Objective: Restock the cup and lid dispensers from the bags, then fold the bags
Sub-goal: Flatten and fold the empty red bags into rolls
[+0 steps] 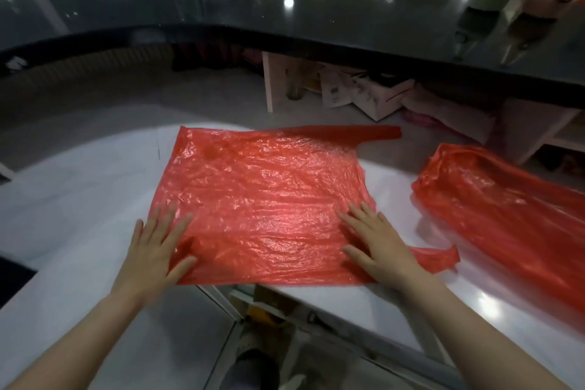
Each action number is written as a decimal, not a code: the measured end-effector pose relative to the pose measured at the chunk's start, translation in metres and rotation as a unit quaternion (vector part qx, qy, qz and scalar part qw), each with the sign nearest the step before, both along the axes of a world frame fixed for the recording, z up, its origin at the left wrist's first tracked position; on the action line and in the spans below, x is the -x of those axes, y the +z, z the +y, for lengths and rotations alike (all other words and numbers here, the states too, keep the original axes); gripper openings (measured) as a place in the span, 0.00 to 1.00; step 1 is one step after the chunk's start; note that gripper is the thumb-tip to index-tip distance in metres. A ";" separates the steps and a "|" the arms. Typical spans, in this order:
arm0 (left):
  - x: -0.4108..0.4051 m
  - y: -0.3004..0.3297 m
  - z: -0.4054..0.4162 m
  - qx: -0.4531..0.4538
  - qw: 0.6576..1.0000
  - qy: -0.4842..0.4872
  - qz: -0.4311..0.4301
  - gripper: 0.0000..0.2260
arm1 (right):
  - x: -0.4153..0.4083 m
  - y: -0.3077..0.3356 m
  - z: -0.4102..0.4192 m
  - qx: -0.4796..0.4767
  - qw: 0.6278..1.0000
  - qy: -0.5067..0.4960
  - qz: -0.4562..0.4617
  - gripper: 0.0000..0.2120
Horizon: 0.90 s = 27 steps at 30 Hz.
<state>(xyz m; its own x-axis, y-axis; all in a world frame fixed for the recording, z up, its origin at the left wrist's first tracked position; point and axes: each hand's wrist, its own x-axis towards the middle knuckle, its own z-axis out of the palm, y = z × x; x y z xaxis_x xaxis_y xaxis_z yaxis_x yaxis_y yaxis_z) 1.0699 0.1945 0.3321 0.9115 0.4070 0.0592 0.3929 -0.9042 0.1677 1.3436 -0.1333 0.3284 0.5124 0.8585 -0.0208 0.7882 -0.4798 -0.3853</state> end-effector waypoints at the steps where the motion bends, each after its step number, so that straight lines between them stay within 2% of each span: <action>1: 0.007 -0.001 -0.005 -0.023 0.999 -0.041 0.003 0.37 | 0.001 0.003 -0.004 -0.025 1.000 0.011 -0.014 0.32; 4: 0.021 -0.005 -0.010 -0.084 0.990 -0.104 0.035 0.37 | 0.012 0.009 -0.007 -0.098 0.986 0.065 -0.117 0.27; 6: 0.024 -0.006 -0.008 -0.112 0.985 -0.118 0.064 0.40 | 0.021 0.010 -0.006 -0.089 0.979 0.096 -0.154 0.29; 10: 0.028 -0.005 -0.008 -0.145 0.977 -0.123 0.102 0.45 | 0.043 0.007 -0.002 0.011 0.976 0.135 -0.169 0.36; 13: 0.032 -0.004 -0.004 -0.108 0.991 -0.060 0.057 0.49 | 0.058 0.005 0.004 -0.004 0.986 0.074 -0.148 0.27; 18: 0.042 -0.008 -0.007 -0.035 0.992 0.075 -0.100 0.28 | 0.065 0.009 0.025 -0.083 0.978 0.015 -0.189 0.04; 21: 0.047 -0.003 -0.006 0.059 0.967 0.185 -0.168 0.19 | 0.047 0.029 0.032 -0.081 0.975 -0.007 -0.209 0.07; 24: 0.043 0.008 0.000 0.122 0.939 0.212 -0.240 0.10 | 0.031 0.050 0.036 -0.083 0.968 -0.030 -0.236 0.08; 27: 0.032 0.021 0.006 0.222 0.900 0.223 -0.301 0.08 | 0.019 0.064 0.039 -0.122 0.953 -0.062 -0.269 0.06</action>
<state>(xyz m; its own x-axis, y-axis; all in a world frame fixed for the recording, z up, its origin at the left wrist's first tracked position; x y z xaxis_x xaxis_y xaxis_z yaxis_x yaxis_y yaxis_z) 1.0382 0.2006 0.3533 0.5084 0.8301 0.2290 0.4166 -0.4698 0.7783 1.3249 -0.0942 0.3925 0.4901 0.7367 0.4659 0.8465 -0.5297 -0.0531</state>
